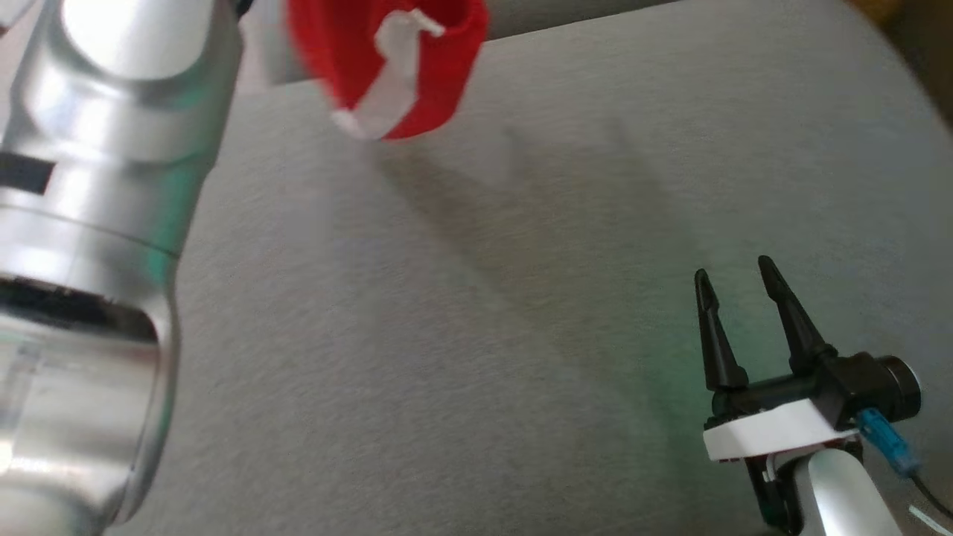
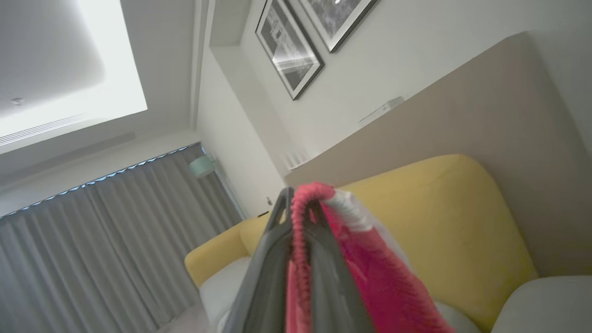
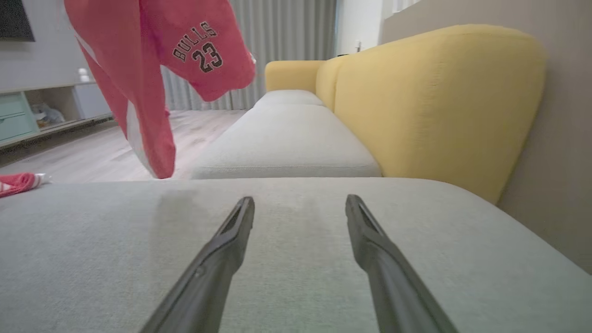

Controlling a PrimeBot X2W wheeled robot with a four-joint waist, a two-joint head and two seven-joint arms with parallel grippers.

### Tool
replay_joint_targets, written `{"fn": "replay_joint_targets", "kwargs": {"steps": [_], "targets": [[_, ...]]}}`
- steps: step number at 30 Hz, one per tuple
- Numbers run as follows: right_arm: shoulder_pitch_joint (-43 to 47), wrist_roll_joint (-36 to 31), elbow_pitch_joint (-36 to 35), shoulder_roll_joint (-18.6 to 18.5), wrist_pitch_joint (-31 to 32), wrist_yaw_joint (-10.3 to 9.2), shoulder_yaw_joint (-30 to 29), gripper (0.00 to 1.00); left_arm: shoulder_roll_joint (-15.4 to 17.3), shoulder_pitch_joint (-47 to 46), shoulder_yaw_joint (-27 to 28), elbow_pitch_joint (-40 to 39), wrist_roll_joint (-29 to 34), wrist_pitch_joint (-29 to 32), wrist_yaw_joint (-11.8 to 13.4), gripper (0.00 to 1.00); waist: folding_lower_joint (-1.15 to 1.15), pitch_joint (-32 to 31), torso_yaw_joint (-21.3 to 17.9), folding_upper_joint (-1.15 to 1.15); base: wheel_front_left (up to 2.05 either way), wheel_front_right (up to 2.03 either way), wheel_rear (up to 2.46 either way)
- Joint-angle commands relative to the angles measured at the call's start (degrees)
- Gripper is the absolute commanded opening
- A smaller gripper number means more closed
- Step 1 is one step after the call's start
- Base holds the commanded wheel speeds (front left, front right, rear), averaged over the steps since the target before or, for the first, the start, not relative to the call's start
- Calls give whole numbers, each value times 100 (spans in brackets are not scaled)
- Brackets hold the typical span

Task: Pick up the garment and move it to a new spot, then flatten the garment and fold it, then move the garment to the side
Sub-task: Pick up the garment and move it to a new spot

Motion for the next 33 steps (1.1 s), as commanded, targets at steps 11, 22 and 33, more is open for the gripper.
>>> {"fn": "replay_joint_targets", "kwargs": {"steps": [11,22,33], "targets": [[-114,346,-247,12,-15,37,228,100,-127,891,179,835,-748,44,43,0,1,-45,-756,0,0,0,0],[-186,310,-256,12,-15,37,213,100,326,3218,435,1419,-1368,-474,26,83,1,220,-445,0,0,0,0],[158,77,-165,12,-15,37,-123,100,178,5905,1657,-1965,-1002,-489,920,100,1,-148,528,0,0,0,0]]}}
